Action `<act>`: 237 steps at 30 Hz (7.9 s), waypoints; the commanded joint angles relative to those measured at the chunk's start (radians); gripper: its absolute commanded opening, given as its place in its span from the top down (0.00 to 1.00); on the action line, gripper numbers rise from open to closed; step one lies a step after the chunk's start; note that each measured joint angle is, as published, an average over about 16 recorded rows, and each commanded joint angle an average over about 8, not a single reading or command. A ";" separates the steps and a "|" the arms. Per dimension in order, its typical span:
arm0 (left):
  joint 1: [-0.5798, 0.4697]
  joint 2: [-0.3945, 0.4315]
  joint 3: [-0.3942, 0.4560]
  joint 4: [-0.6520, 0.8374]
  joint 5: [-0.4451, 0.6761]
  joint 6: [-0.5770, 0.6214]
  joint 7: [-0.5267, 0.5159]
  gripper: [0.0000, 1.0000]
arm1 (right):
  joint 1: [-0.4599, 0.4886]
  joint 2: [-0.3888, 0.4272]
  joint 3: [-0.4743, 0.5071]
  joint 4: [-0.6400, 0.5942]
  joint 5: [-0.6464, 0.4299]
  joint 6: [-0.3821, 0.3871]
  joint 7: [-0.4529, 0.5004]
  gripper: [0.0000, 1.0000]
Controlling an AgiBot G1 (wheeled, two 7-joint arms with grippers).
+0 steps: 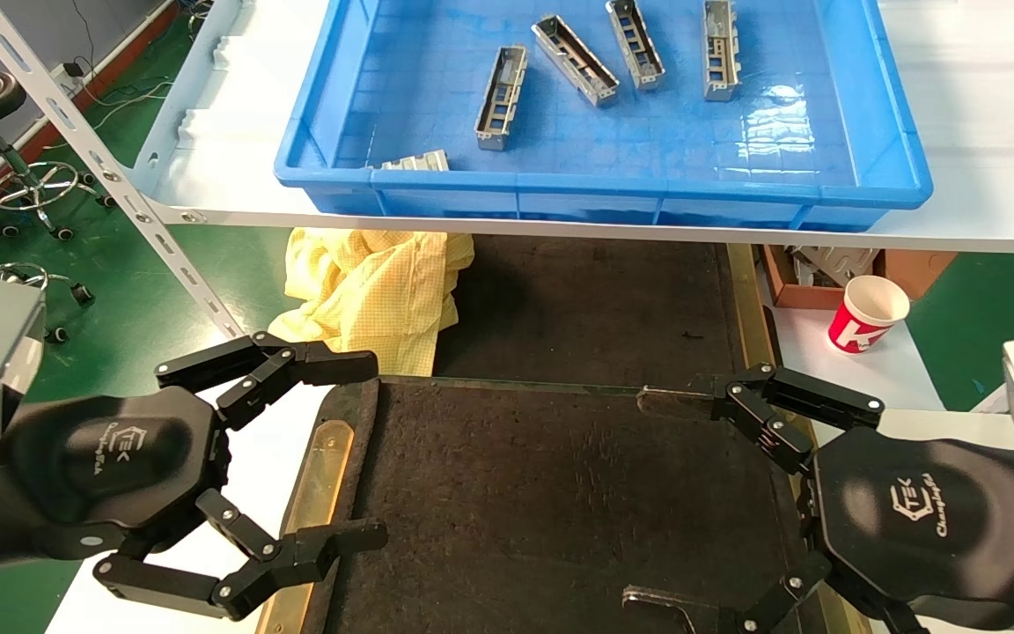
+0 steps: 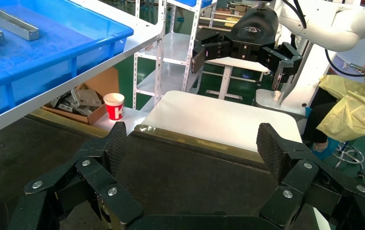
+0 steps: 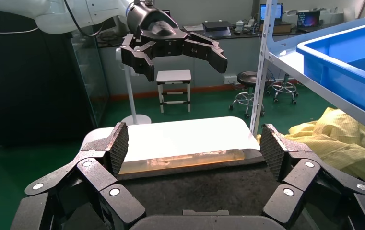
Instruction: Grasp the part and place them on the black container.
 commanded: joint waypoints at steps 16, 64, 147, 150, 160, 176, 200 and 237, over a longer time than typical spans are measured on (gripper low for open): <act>0.000 0.000 0.000 0.000 0.000 0.000 0.000 1.00 | 0.000 0.000 0.000 0.000 0.000 0.000 0.000 0.00; 0.000 0.000 0.000 0.000 0.000 0.000 0.000 1.00 | 0.000 0.000 0.000 0.000 0.000 0.000 0.000 0.00; 0.000 0.000 0.000 0.000 0.000 0.000 0.000 0.00 | 0.934 -0.740 -0.301 -1.217 -0.644 0.780 0.006 1.00; 0.000 0.000 0.000 0.000 0.000 0.000 0.000 0.00 | 0.932 -0.740 -0.303 -1.215 -0.642 0.793 0.014 1.00; 0.000 0.000 0.000 0.000 0.000 0.000 0.000 0.00 | 0.916 -0.744 -0.322 -1.194 -0.646 0.791 0.031 1.00; 0.000 0.000 0.000 0.000 0.000 0.000 0.000 0.00 | 0.908 -0.742 -0.361 -1.177 -0.654 0.817 0.052 1.00; 0.000 0.000 0.000 0.000 0.000 0.000 0.000 0.00 | 1.084 -0.613 -0.374 -1.172 -0.634 0.431 -0.103 1.00; 0.000 0.000 0.000 0.000 0.000 0.000 0.000 0.00 | 0.816 -0.505 -0.750 -0.795 -0.429 -0.075 -0.336 1.00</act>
